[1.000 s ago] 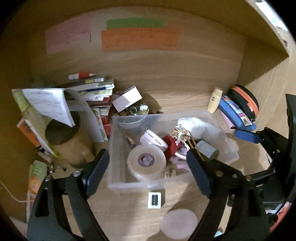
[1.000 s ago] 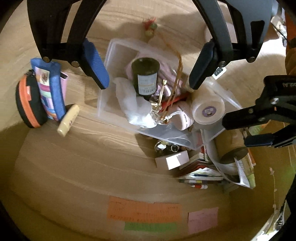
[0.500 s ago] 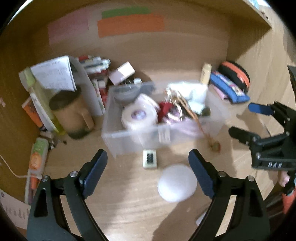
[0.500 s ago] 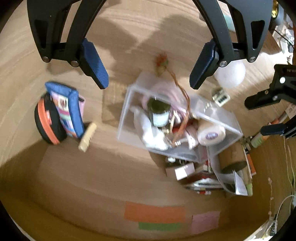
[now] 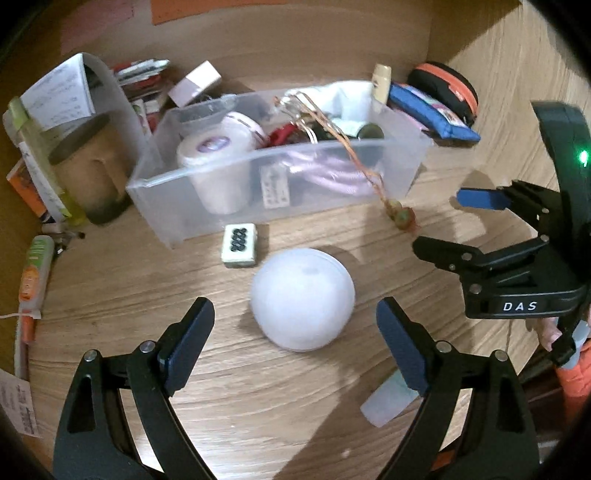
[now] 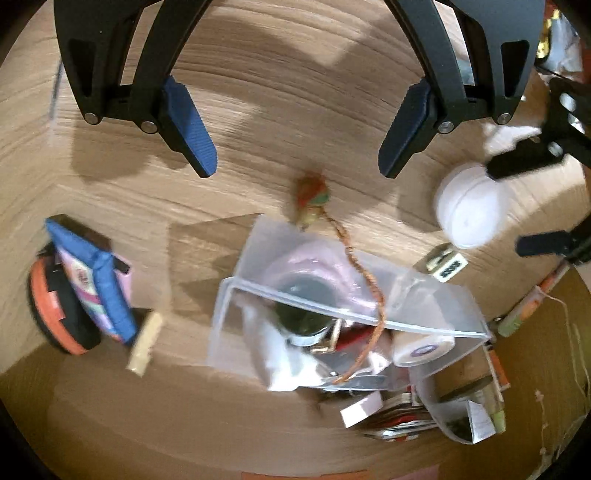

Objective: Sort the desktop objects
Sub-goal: 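Grasp the white round container with the left tool while the right tool grasps the dangling cord bead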

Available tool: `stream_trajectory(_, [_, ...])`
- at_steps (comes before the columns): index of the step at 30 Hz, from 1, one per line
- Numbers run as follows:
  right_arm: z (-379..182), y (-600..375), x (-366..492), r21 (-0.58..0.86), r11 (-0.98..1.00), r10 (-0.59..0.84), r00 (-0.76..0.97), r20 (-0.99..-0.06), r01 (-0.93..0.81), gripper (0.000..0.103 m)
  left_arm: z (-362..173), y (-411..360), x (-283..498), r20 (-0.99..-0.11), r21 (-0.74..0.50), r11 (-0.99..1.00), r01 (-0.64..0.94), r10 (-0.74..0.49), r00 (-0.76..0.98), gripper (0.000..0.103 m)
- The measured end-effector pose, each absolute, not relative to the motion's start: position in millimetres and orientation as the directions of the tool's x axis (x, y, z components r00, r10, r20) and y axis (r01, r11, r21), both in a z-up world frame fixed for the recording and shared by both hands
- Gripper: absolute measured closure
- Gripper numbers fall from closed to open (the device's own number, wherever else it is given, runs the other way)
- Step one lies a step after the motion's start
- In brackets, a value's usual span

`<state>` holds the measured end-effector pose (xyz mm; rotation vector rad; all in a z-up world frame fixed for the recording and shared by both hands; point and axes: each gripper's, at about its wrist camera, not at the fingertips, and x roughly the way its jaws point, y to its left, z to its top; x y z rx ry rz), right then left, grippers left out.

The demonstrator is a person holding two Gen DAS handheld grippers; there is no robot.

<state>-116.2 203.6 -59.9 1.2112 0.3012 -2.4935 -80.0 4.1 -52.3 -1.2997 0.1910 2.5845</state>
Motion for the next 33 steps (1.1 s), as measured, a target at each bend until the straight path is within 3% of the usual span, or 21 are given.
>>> stream_trajectory(5, [-62.7,200.7,-122.3,0.007,-0.916,-0.248,-0.551,-0.797,0.402,0.018,-67.9,8.9,-87.5,-0.83,-0.007,-0.966,-0.258,0.149,-0.537,0.013])
stream_trajectory(10, [-64.4,192.0,-126.7,0.004,-0.911,-0.251,-0.547,-0.799,0.412,0.031,-73.0,6.1,-93.9,-0.827,-0.045,-0.973,-0.225,0.163,-0.538,0.015])
stream_trajectory(13, [-66.4,186.5,-129.6,-0.013,-0.91,-0.238,-0.551,-0.8,0.413,0.045,-74.8,5.9,-96.4,-0.829,-0.062,-0.975,-0.213,0.17,-0.533,0.033])
stream_trajectory(15, [-69.2,183.7,-132.8,-0.017,-0.909,-0.232,-0.54,-0.809,0.417,0.051,-76.9,5.0,-98.0,-0.832,-0.078,-0.975,-0.21,0.18,-0.525,0.038])
stream_trajectory(19, [-74.8,184.5,-137.4,-0.008,-0.916,-0.224,-0.527,-0.82,0.402,0.052,-77.5,3.8,-98.2,-0.826,-0.081,-0.976,-0.203,0.18,-0.534,0.038])
stream_trajectory(27, [-76.0,185.7,-137.5,-0.005,-0.914,-0.225,-0.518,-0.826,0.406,0.085,-76.8,1.9,-97.9,-0.819,-0.089,-0.976,-0.199,0.185,-0.543,0.038])
stream_trajectory(33, [-69.1,188.5,-125.2,0.027,-0.901,-0.273,-0.518,-0.811,0.433,0.085,-71.8,-1.7,-94.1,-0.808,-0.082,-0.979,-0.189,0.176,-0.562,0.038])
